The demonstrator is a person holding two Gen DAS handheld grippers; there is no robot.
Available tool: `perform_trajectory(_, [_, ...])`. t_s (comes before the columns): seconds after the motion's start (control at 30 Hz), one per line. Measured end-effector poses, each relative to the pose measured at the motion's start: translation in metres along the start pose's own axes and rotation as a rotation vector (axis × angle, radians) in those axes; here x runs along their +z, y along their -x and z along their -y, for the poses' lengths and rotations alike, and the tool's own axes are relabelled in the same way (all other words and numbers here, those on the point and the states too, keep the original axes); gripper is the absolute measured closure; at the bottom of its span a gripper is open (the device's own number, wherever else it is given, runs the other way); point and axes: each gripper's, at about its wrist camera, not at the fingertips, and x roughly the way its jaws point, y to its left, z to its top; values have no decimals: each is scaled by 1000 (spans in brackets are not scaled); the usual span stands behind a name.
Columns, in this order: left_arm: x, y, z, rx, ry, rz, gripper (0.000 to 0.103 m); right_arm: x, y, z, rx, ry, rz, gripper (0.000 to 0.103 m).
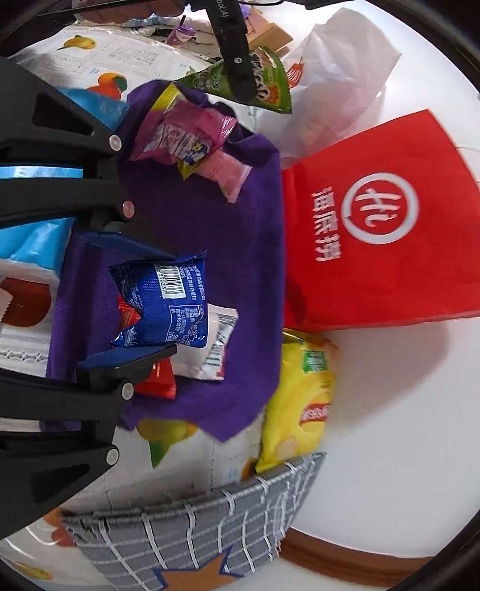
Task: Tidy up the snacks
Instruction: 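Lower the green bag onto the towel with the left tool while the right lowers the blue packet, then open both tools to release the bags on the towel and pull back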
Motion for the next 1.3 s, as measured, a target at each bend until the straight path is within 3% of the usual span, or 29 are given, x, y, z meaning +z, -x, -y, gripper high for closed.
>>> perform_trajectory(0.23, [0, -17, -2, -15, 21, -10, 57, -3, -23, 0, 15, 3, -34, 58])
perform_trajectory(0.77, [5, -27, 11, -39, -9, -43, 53, -2, -28, -3, 6, 46, -47, 52])
perform_trajectory(0.83, [4, -27, 12, -38, -13, -52, 49, -2, -27, -4, 1, 47, -51, 48])
perform_trajectory(0.9, [3, -25, 13, -33, -19, -57, 36, -3, -25, -3, 2, 46, -51, 45])
perform_trajectory(0.97, [2, -21, 15, -11, -32, -49, 29, -2, -21, -3, 1, 42, -44, 38])
perform_trajectory(1.13, [-1, -6, 17, 18, -35, -31, 26, -2, -6, -3, 2, 22, -22, 24])
perform_trajectory(1.3, [-11, 18, 16, 36, -22, -6, 26, -5, 21, -8, -72, 48, 14, 16])
